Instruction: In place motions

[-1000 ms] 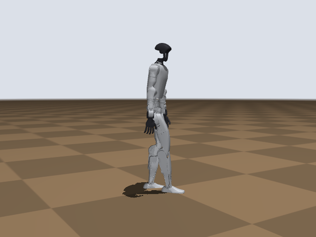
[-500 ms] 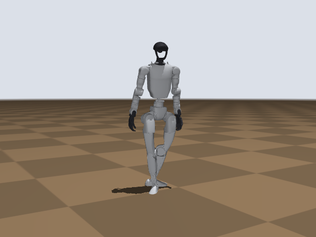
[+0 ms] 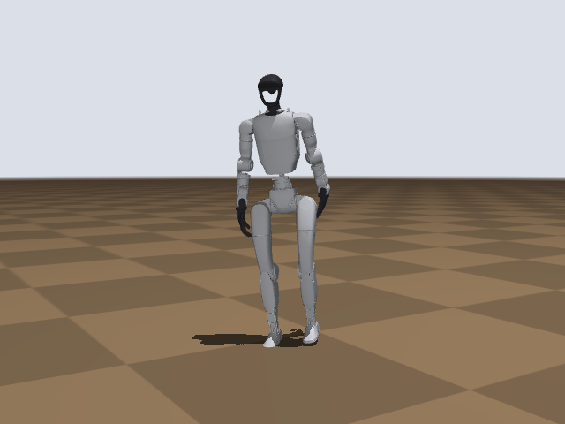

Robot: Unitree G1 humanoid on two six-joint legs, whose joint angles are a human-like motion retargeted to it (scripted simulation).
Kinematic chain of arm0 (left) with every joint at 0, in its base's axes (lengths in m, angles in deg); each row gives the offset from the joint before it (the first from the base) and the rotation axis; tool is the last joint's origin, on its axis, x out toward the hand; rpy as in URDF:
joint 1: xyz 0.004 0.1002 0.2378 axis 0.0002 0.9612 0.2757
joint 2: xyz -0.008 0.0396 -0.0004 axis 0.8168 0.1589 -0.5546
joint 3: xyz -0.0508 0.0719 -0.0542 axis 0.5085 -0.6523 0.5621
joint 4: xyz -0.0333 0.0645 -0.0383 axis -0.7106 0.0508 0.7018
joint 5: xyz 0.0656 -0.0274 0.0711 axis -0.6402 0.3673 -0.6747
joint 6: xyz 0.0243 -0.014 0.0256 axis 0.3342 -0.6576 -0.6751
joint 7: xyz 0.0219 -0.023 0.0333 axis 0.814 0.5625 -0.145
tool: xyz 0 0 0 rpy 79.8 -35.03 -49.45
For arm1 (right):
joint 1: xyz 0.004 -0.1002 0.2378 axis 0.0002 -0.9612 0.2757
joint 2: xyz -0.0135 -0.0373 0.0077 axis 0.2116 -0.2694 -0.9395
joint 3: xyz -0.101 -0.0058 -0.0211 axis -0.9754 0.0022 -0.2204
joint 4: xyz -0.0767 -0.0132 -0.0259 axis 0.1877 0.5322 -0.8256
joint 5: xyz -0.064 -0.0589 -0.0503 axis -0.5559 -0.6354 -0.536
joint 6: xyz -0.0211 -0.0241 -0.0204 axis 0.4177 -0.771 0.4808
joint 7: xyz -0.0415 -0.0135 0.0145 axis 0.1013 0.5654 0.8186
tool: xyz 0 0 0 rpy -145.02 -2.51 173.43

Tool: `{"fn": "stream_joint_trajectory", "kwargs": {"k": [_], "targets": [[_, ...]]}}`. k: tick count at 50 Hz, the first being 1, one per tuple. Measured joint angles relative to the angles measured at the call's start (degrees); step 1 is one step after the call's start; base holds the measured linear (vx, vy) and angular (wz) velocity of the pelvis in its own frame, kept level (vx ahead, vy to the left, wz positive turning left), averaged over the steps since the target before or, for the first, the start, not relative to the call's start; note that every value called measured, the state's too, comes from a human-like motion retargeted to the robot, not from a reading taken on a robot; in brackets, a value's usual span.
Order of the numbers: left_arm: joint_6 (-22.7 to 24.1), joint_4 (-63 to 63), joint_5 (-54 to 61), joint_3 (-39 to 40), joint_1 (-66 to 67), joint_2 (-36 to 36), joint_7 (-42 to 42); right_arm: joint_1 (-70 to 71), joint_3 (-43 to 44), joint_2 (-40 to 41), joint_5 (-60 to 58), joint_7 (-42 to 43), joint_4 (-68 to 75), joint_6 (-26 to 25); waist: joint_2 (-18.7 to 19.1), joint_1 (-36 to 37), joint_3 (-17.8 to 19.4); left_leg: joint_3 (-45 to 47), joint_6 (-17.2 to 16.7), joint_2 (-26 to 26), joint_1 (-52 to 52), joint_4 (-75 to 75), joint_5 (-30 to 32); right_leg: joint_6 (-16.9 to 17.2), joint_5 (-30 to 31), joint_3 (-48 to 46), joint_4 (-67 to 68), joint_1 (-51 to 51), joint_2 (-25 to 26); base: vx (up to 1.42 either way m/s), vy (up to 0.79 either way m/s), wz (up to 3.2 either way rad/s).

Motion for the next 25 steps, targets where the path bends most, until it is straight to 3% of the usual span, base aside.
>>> {"fn": "stream_joint_trajectory", "kwargs": {"k": [2, 3, 5, 6, 15, 25], "targets": [[-0.1, -0.3, -1.1, -0.7, 0.1, 0.8, -0.2, -0.5, 0.1, -0.2, -0.2, 0.1, 1.1, -0.2, 1.3, 0.5, 0.1, -3.2, -4.0, 1.2, 0.8, -8.8, 3.9, 0.0, 0.2, 0.6, -0.1, 0.0, 1.3, 0.13, 0.07, -0.88], [-0.3, -0.3, -1.3, -0.8, 0.1, 1.2, -0.5, -0.7, 0.2, -0.4, -0.5, 0.3, 1.7, -0.4, 2.4, 1.2, 0.0, -3.4, -6.5, 2.3, 1.4, -13.2, 9.6, -0.1, 0.3, 1.4, -0.2, 0.1, 2.5, 0.17, 0.1, -1.06], [-0.5, -0.2, -1.4, -0.9, 0.5, 1.4, -0.9, -1.5, 0.3, -1.0, -1.3, 0.6, 3.0, -0.7, 3.1, 2.1, -0.3, -4.7, -7.4, 2.3, 2.8, -17.9, 12.9, 0.1, 0.4, 2.8, -0.2, 0.3, 3.0, 0.23, 0.15, -0.91], [-1.0, 0.0, -1.3, -0.4, 0.4, 1.4, -1.1, -1.7, 0.5, -1.6, -2.3, 1.0, 4.3, -1.2, 3.6, 1.6, -0.9, -1.6, -7.9, 2.8, 3.7, -18.0, 11.7, 0.3, 0.3, 2.7, -0.1, 0.1, 2.9, 0.26, 0.2, -0.66], [-1.6, -0.5, 6.5, 5.0, -0.8, -0.5, -5.6, -5.8, 4.9, -3.9, -0.2, 4.3, 8.3, -2.7, 7.5, -2.7, -3.8, 5.4, -4.5, 3.0, 6.9, -24.3, 12.6, 1.9, 0.2, 5.6, 0.7, -1.5, 3.7, 0.18, 0.15, -0.54], [0.4, -2.9, 13.1, 6.4, -4.3, -0.3, -7.1, -8.1, 7.1, -3.1, 0.6, 4.4, 8.2, -3.0, 7.0, -1.7, -4.5, 9.4, -3.4, 1.9, 7.9, -24.1, 11.2, 3.1, 0.8, 7.5, 1.2, -1.9, 2.8, 0.08, 0.05, -0.34]]}}
